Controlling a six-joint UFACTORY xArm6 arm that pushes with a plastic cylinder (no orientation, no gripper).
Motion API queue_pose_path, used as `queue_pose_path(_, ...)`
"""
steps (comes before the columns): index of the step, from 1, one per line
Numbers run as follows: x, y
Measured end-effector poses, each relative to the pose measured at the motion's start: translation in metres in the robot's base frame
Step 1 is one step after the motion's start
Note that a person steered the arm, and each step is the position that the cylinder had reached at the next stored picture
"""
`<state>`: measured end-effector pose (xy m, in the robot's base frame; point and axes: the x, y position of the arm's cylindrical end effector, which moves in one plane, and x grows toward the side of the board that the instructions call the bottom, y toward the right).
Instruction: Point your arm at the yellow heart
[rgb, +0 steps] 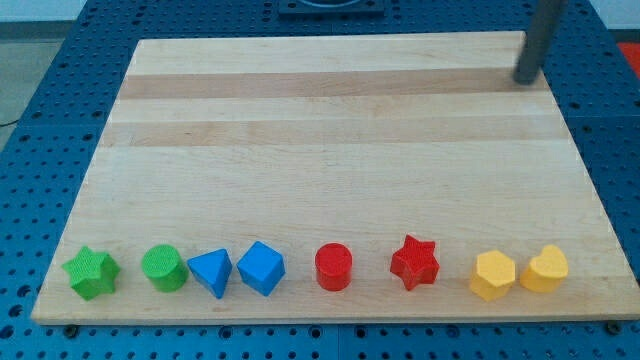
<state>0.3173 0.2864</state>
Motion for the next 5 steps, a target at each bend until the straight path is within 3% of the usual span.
queue_pose_path(1,0.083,0.051)
queue_pose_path(2,0.12,0.059)
queue_pose_path(4,0.289,0.057)
queue_pose_path(5,0.298,0.029)
